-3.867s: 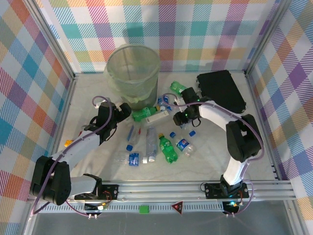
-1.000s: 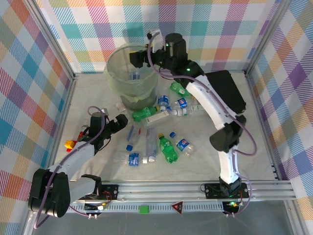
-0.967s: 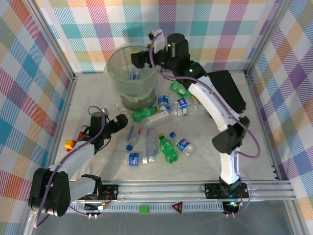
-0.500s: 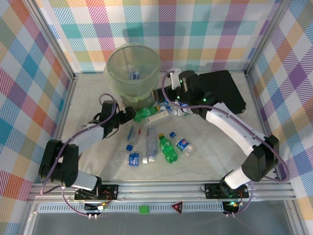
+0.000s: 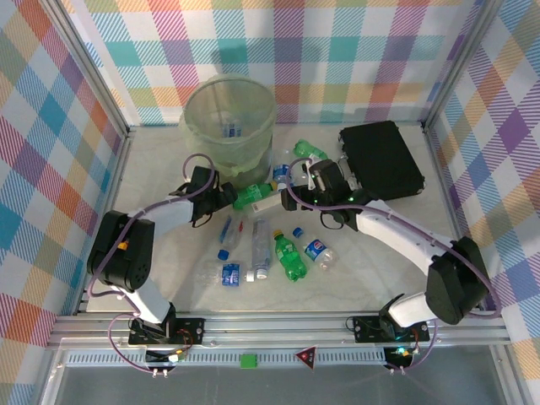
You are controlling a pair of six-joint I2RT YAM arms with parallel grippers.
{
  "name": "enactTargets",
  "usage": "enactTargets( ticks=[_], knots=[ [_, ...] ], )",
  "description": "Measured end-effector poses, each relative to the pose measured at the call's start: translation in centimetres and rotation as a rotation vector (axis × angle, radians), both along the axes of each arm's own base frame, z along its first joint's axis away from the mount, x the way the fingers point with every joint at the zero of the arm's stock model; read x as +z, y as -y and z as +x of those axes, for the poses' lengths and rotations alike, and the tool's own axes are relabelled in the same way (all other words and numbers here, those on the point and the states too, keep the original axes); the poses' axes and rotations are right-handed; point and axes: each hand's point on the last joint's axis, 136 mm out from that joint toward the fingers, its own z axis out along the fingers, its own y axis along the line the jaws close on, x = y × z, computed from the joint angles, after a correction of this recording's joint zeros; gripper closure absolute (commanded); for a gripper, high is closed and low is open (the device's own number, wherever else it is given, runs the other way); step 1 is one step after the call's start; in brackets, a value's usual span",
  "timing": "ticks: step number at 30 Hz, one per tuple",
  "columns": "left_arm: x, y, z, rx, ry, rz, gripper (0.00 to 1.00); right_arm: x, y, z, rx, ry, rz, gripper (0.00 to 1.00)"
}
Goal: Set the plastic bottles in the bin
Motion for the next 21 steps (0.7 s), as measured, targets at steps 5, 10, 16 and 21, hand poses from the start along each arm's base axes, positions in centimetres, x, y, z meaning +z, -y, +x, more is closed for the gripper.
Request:
enactTargets(
  ticks=[5, 10, 16, 21],
  knots=[
    [-0.1, -0.3, 1.0, 0.028, 0.008, 0.021, 0.00, -1.3, -0.7, 0.9, 0.001, -0.025, -0.017, 0.01],
    [-1.6, -0.4, 1.2, 0.043, -0.023, 0.037, 0.04, -2.0, -1.0, 1.0, 0.010, -0.042, -0.020, 0.01],
    [-2.3, -0.9, 1.0, 0.060, -0.038, 0.062, 0.16, -1.9, -1.3, 1.3, 0.013, -0.043, -0.018, 0.01],
    [-2.7, -1.5, 0.8, 0.081, -0.040, 0.088, 0.32, -1.5, -1.5, 1.5, 0.014, -0.034, -0.011, 0.01]
  ],
)
